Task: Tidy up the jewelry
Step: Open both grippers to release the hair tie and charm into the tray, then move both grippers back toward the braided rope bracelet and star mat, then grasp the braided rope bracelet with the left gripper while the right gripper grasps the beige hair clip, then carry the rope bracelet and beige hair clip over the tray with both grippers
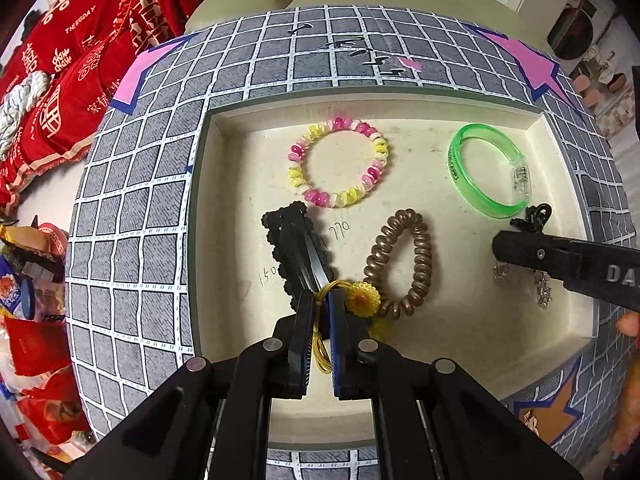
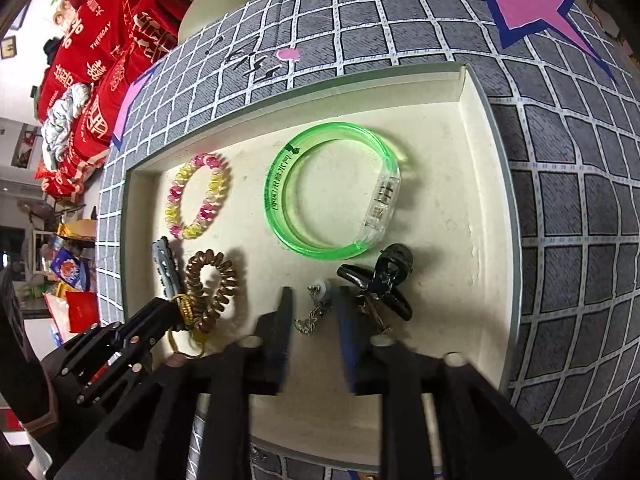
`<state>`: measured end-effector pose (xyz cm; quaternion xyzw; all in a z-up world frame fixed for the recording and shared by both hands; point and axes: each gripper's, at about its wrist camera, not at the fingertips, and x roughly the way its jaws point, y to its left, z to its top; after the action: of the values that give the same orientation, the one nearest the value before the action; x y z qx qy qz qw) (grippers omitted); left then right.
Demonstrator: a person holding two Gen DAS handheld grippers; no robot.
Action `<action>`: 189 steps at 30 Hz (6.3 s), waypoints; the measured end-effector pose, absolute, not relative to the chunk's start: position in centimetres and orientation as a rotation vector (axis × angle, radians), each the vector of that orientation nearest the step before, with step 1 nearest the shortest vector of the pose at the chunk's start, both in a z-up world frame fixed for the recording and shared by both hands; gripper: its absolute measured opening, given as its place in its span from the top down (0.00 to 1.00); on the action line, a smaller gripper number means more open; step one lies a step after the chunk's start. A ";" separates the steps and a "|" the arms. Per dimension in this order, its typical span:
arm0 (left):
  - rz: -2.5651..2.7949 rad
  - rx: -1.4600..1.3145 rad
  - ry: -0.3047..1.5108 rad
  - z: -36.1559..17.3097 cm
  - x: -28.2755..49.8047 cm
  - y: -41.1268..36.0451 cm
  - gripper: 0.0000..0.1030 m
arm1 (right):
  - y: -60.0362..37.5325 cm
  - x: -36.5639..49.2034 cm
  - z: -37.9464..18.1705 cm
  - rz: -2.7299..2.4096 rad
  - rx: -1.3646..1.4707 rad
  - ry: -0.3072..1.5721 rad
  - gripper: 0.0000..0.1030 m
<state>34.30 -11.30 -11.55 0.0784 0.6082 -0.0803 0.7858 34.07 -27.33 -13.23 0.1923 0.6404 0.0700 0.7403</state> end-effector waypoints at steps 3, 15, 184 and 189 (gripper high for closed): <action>-0.186 0.178 1.323 -11.3 34.0 -11.6 0.85 | -27.4 33.7 -12.2 0.165 0.437 1.378 0.52; -0.203 0.171 1.305 -9.4 32.7 -11.5 0.83 | -28.8 31.2 -8.8 0.148 0.474 1.321 0.40; -0.397 0.045 1.208 -3.2 15.8 -7.6 0.86 | -28.0 14.1 -4.9 0.023 0.332 1.302 0.80; -0.378 0.041 1.181 -2.5 17.9 -7.2 0.86 | -27.8 16.0 -4.3 0.040 0.310 1.292 0.80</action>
<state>17.90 -7.24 -2.49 0.0190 0.5535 -0.1772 0.8136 15.96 -27.79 -4.31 0.1440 0.5995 0.0186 0.7871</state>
